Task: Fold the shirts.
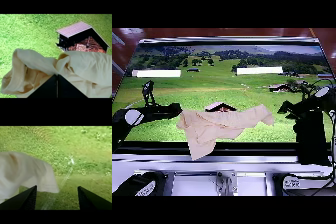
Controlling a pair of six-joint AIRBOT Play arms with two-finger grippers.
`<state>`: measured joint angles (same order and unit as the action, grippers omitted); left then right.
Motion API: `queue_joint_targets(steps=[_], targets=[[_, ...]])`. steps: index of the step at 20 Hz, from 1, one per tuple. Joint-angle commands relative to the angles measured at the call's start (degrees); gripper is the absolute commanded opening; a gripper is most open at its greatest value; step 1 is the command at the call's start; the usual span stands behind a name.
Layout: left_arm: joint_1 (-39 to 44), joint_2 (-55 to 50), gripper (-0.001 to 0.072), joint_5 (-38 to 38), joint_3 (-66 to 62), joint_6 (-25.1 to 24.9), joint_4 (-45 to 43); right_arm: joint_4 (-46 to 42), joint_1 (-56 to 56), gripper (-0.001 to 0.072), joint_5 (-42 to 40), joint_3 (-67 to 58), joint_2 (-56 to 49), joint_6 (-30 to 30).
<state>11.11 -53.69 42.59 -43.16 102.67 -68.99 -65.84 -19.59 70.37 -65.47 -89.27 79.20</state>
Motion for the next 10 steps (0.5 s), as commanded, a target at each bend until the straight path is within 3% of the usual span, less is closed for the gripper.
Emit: queue_joint_targets(steps=[1,8,10], targets=[[0.0,-0.1,0.0037,-0.2,0.0,0.0,0.0,6.2,-0.6,0.0633,3.7,1.1,-4.2,-2.5],[0.0,-0.1,0.0037,-0.2,0.0,0.1,0.1,7.8,7.0,0.0619,-0.9,1.1,-9.7,-1.0],[0.0,-0.1,0.0037,-0.1,-0.3,0.0,0.0,7.9,8.3,0.0094,-0.8,0.7,-9.2,-1.0]])
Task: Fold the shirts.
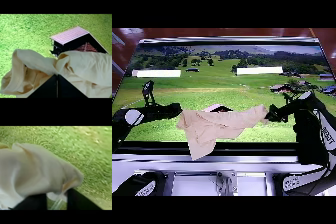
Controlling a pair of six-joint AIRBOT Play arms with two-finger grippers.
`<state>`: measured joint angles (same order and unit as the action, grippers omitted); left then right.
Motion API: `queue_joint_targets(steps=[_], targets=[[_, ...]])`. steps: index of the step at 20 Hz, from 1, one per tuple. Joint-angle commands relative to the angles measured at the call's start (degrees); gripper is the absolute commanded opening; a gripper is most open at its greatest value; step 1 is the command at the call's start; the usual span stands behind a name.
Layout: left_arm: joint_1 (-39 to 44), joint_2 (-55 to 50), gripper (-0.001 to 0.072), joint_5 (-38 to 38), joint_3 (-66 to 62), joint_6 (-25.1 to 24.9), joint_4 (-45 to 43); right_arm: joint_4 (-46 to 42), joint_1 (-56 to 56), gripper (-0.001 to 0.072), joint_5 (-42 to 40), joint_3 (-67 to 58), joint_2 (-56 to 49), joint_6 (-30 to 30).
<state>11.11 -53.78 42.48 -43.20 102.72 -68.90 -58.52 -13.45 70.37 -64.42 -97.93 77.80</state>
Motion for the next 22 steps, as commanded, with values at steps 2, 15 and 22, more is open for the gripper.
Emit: queue_joint_targets(steps=[2,15,22], targets=[[0.0,0.1,0.0037,0.0,-1.9,-2.9,-0.1,3.5,2.2,0.0057,1.4,-1.3,2.1,-2.4],[-0.2,11.1,0.0034,18.9,-60.3,-8.3,-28.5,5.6,-6.8,0.0055,-14.6,-26.8,47.6,16.9],[0.0,12.5,0.0035,37.1,-55.1,-9.7,-25.1,-3.8,-7.9,0.0055,6.7,-26.8,48.7,18.5]])
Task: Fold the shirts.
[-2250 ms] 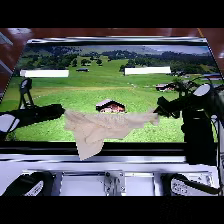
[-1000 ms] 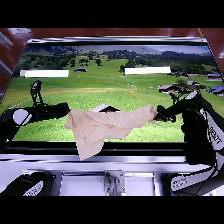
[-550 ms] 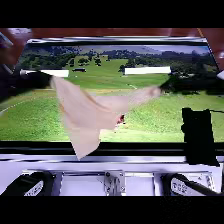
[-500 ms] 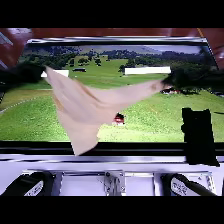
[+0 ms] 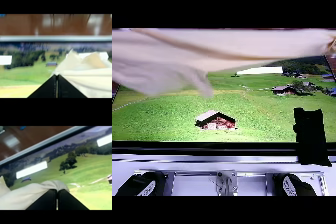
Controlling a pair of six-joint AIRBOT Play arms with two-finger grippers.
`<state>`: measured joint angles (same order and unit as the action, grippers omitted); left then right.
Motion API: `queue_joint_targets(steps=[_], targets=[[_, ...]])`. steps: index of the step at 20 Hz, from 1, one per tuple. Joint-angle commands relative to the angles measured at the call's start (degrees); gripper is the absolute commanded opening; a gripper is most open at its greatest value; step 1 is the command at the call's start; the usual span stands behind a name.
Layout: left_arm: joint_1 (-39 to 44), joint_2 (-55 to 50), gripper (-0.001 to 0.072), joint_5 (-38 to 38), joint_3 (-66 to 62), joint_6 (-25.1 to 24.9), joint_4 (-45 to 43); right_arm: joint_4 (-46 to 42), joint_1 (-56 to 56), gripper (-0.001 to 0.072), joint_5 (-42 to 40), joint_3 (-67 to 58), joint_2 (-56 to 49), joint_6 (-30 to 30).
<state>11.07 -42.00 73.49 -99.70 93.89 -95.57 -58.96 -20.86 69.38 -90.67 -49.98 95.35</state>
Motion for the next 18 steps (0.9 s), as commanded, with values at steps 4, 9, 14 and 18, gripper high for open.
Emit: queue_joint_targets(steps=[4,9,14,18], targets=[[0.0,1.6,0.0035,4.7,2.3,-3.6,8.7,-3.5,-0.4,0.0056,16.3,-0.6,1.3,-1.9],[0.0,8.1,0.0035,-0.4,2.2,-5.8,12.2,-3.4,-0.5,0.0056,17.4,-0.6,5.2,-2.9],[0.0,17.7,0.0035,-18.9,2.0,-2.5,12.0,-5.8,-0.5,0.0056,3.8,-0.6,16.0,-2.1],[0.0,20.0,0.0035,-5.2,2.1,-0.1,3.9,-24.7,-0.5,0.0056,13.5,-0.6,19.4,1.9]])
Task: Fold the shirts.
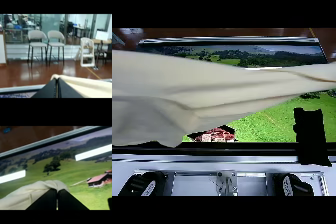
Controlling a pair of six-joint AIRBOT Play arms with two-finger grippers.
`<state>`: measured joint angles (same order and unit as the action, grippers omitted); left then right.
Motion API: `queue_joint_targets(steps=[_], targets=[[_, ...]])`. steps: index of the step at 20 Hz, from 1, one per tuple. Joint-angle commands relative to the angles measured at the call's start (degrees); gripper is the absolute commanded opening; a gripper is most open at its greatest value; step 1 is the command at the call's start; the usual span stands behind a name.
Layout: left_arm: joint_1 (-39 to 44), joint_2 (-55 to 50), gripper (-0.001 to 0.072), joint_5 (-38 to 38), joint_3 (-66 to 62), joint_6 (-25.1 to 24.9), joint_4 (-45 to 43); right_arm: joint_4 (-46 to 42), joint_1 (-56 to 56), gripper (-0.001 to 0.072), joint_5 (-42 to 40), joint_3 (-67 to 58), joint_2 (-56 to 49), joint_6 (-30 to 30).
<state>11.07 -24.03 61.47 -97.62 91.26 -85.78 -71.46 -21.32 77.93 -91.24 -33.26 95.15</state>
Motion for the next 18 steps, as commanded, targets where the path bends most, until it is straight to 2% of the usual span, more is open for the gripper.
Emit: queue_joint_targets(steps=[1,3,6,8,12,15,18], targets=[[0.0,1.9,0.0035,13.5,0.7,2.7,-8.7,-14.9,0.0,0.0056,9.5,0.0,2.6,2.0],[0.0,2.0,0.0035,19.9,3.3,2.7,-7.3,-13.9,0.0,0.0056,13.9,0.0,2.7,1.4],[0.0,1.9,0.0035,19.1,7.1,2.2,3.9,-7.6,0.0,0.0056,15.7,0.0,2.9,1.4],[0.0,1.9,0.0035,18.1,9.1,2.2,7.5,-5.6,0.0,0.0056,16.0,0.0,2.9,1.4],[0.0,1.9,0.0035,17.9,11.9,3.1,4.8,-7.3,0.0,0.0056,15.8,0.0,2.3,1.2],[0.0,1.9,0.0035,17.0,19.8,7.8,-2.3,-8.5,0.0,0.0056,15.2,0.0,-2.3,1.2],[0.0,0.6,0.0035,6.6,32.2,11.3,-6.1,-5.8,0.0,0.0056,11.8,0.1,-12.2,1.2]])
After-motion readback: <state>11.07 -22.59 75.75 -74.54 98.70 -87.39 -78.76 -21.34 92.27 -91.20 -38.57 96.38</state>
